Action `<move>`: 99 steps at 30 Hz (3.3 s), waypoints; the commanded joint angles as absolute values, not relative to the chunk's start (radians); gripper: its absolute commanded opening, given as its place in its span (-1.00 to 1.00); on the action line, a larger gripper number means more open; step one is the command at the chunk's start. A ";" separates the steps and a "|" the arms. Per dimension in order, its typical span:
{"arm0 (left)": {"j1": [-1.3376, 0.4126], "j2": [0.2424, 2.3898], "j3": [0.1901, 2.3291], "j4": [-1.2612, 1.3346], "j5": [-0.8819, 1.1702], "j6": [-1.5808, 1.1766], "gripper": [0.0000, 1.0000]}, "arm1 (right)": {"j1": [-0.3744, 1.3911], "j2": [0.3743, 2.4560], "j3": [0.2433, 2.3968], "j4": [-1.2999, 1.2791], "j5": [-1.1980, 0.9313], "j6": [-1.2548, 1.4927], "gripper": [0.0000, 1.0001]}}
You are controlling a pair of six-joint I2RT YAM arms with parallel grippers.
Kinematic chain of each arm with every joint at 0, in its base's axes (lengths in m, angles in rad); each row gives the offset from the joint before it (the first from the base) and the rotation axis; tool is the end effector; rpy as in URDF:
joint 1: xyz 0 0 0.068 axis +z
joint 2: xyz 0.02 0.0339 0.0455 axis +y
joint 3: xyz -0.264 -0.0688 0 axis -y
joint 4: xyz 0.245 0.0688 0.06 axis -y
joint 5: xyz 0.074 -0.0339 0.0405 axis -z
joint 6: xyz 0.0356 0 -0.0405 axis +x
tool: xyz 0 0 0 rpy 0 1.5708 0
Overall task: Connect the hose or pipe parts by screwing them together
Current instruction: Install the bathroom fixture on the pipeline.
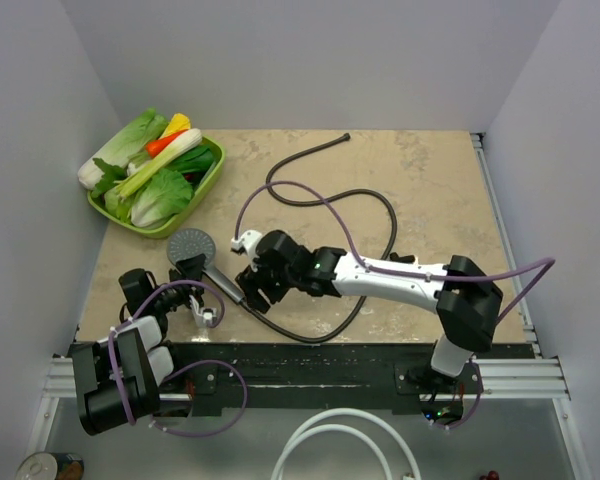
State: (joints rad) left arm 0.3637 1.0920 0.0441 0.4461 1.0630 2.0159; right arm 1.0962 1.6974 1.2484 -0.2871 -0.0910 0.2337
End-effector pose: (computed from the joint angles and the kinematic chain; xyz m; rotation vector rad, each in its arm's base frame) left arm 0.1494 0.0236 0.1138 1.6952 0.8076 0.4843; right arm 0.1713 0.3406 0.2496 -1.0615 2.1894 0.7527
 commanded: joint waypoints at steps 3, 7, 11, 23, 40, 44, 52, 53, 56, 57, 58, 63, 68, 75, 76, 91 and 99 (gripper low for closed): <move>0.360 1.075 -0.242 0.480 1.138 2.724 -1.00 | 1.190 1.727 1.308 -0.367 0.110 0.166 0.31; 0.360 1.068 -0.244 0.476 1.140 2.724 -1.00 | 1.209 1.769 1.342 -0.336 0.100 0.172 0.29; 0.360 1.060 -0.242 0.469 1.143 2.724 -1.00 | 1.209 1.838 1.393 -0.345 0.112 0.187 0.25; 0.359 1.043 -0.242 0.459 1.147 2.724 -1.00 | 1.207 1.930 1.457 -0.345 0.060 0.204 -0.33; 0.360 1.032 -0.242 0.457 1.155 2.724 -1.00 | 1.019 1.953 1.302 0.099 -0.635 0.495 -0.76; 0.359 1.037 -0.242 0.460 1.158 2.724 -1.00 | 0.996 1.996 1.275 0.280 -0.736 0.592 -0.76; 0.360 1.034 -0.242 0.463 1.160 2.724 -1.00 | 0.950 2.127 1.161 0.769 -0.865 0.990 -0.74; 0.360 1.035 -0.241 0.465 1.161 2.723 -1.00 | 0.939 2.163 1.149 0.892 -0.870 1.040 -0.74; 0.360 1.037 -0.242 0.466 1.163 2.724 -1.00 | 0.920 2.238 1.117 1.135 -0.876 1.236 -0.58; 0.359 1.038 -0.242 0.466 1.161 2.724 -1.00 | 0.916 2.256 1.108 1.194 -0.876 1.334 -0.53; 0.360 1.037 -0.242 0.466 1.161 2.724 -1.00 | 0.910 2.276 1.104 1.271 -0.874 1.391 -0.49; 0.359 1.028 -0.242 0.468 1.163 2.724 -1.00 | 0.876 2.376 1.094 1.578 -0.861 1.615 -0.33; 0.360 1.020 -0.241 0.460 1.160 2.723 -1.00 | 0.841 2.292 1.062 1.405 -0.888 1.508 0.06; 0.360 1.011 -0.242 0.463 1.161 2.724 -1.00 | 0.816 1.965 1.230 0.130 -0.672 0.568 0.54; 0.360 1.011 -0.242 0.465 1.157 2.724 -1.00 | 0.827 1.924 1.261 0.012 -0.614 0.493 0.54; 0.360 1.028 -0.244 0.474 1.151 2.724 -1.00 | 1.090 1.804 1.397 -0.509 -0.144 0.183 0.53; 0.360 1.014 -0.242 0.462 1.149 2.724 -1.00 | 1.129 1.878 1.463 -0.489 -0.111 0.186 0.43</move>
